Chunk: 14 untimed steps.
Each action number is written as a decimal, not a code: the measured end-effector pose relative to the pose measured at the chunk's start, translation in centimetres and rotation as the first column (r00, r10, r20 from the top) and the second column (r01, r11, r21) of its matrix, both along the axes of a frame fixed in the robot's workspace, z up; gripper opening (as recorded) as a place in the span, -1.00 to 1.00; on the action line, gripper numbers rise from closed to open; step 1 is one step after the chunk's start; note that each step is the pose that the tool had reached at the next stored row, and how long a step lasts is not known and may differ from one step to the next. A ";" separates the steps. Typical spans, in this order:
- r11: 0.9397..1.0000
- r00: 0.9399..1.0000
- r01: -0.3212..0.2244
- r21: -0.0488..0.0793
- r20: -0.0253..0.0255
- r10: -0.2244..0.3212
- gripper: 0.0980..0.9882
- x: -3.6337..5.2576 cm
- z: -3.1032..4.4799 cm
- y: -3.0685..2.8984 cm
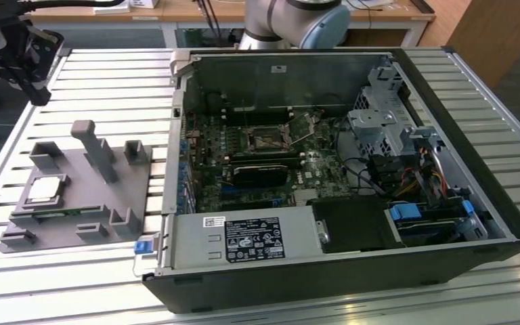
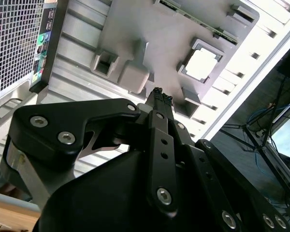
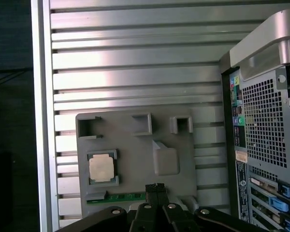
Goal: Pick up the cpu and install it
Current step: 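Reach for the cpu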
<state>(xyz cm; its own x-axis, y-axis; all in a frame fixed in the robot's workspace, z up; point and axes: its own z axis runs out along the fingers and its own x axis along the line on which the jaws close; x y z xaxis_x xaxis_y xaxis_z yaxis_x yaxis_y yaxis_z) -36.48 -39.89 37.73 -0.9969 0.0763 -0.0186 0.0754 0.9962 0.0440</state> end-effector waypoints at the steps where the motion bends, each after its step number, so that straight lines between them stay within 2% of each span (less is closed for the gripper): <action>1: 1.000 1.000 0.000 0.000 0.000 0.000 -0.98 -0.18 -0.02 0.00; 14: 1.000 1.000 0.000 0.000 0.000 0.000 -0.98 -2.51 -0.26 0.00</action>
<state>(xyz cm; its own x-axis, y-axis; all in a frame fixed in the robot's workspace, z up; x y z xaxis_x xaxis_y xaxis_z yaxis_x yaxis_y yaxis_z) -39.00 -39.90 37.47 -0.9969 0.0762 -0.0185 0.0753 0.9962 0.0439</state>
